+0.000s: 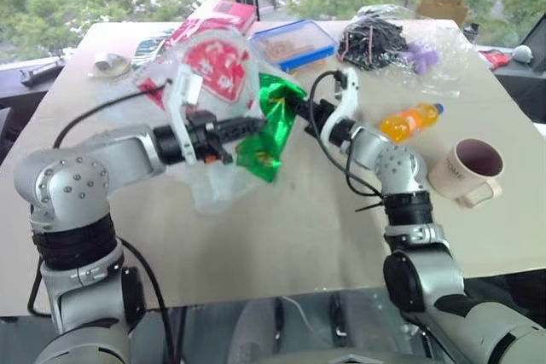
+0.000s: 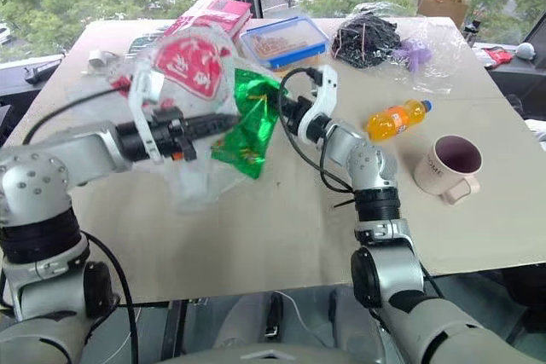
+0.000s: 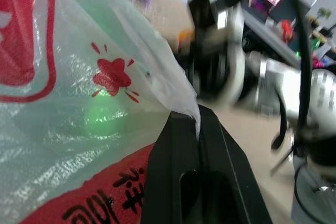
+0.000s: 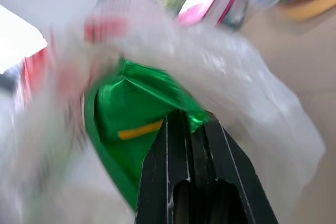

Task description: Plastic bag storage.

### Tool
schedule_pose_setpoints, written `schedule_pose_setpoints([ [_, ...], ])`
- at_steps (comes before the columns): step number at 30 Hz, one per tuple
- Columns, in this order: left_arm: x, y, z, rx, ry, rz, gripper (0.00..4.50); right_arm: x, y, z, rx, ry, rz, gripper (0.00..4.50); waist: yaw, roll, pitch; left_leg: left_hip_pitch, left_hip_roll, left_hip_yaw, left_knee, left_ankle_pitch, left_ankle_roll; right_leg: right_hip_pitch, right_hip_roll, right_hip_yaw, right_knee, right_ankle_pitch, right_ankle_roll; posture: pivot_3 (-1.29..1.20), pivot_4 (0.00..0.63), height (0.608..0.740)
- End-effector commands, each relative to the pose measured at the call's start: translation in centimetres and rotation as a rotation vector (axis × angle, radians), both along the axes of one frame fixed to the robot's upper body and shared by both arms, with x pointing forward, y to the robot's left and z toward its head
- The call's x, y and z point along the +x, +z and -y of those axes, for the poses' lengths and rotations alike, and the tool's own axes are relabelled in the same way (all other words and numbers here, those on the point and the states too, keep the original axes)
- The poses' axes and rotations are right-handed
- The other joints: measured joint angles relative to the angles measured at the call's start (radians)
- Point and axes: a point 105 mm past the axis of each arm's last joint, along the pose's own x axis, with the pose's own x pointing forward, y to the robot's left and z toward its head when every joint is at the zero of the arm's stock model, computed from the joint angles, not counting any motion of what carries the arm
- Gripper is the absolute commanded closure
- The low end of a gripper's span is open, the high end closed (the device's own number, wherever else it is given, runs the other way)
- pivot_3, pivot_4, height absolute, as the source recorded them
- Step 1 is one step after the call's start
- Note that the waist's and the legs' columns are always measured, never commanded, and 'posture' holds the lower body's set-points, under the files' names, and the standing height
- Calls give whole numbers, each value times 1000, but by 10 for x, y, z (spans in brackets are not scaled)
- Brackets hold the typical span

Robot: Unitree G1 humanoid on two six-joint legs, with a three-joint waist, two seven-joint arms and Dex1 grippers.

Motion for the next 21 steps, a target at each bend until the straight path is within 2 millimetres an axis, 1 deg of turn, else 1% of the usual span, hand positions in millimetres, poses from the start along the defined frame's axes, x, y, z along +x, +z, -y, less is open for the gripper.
schedule_pose_setpoints([
  [1,9,1,-7,73,96,86,4500,3,14,-3,64,-1,10,4485,2,0,0,0,0,0,0,0,0,0,0,0,0,0,0,0,150,740],
  [2,15,4,-9,55,134,124,4500,-3,12,-9,50,45,5,4485,3,0,0,0,0,-1,0,0,0,0,0,-1,0,0,0,0,150,740],
  [4,25,12,-11,11,190,155,4500,-20,5,-25,-3,159,17,4485,2,0,0,0,0,0,0,0,0,0,-1,0,0,0,0,0,150,740],
  [6,29,26,-6,-64,191,198,4500,-36,-1,-39,-38,251,19,4485,2,0,0,0,0,0,0,0,1,0,-1,0,0,0,0,0,150,740],
  [8,28,42,0,-137,171,239,4500,-45,-9,-49,-62,291,2,4485,2,0,0,-1,0,-1,0,0,1,-1,-1,-1,0,0,0,0,150,740],
  [10,25,53,5,-192,135,248,4500,-47,-16,-57,-72,290,-28,4485,1,0,0,-2,0,0,0,0,0,-1,-1,0,0,0,0,0,150,740],
  [12,18,61,11,-233,89,246,4500,-41,-20,-63,-59,257,-67,4485,1,0,0,-2,0,0,0,0,0,-1,-1,0,-1,0,0,0,150,740],
  [13,15,61,14,-237,67,229,4500,-36,-20,-66,-52,229,-83,4485,1,0,0,-2,0,0,0,0,0,-1,-1,0,-1,0,0,0,150,740],
  [15,7,50,19,-185,25,196,4500,-30,-17,-72,-25,201,-114,4485,1,0,0,-2,0,0,0,0,1,-1,-1,0,0,0,0,0,150,740],
  [16,4,41,19,-148,22,181,4500,-31,-15,-78,-29,216,-103,4485,-1,0,0,-2,0,0,0,0,1,-1,-1,0,0,0,0,0,150,740],
  [17,6,33,16,-115,52,177,4500,-36,-14,-87,-52,256,-77,4485,-4,1,0,-2,0,0,0,0,1,-1,-1,0,0,0,0,0,150,740],
  [18,9,30,13,-119,84,169,4500,-44,-16,-96,-85,309,-53,4485,-6,1,1,-1,0,1,0,0,1,-2,-1,1,0,0,0,0,150,740],
  [19,12,28,10,-131,107,153,4500,-57,-20,-106,-150,382,-6,4485,-7,1,1,-1,0,2,-1,0,0,-3,-1,2,0,0,0,0,150,740],
  [21,15,27,7,-134,127,145,4500,-73,-29,-117,-229,472,49,4485,-6,1,1,-2,0,2,-1,0,0,-4,1,2,1,0,0,0,150,740],
])
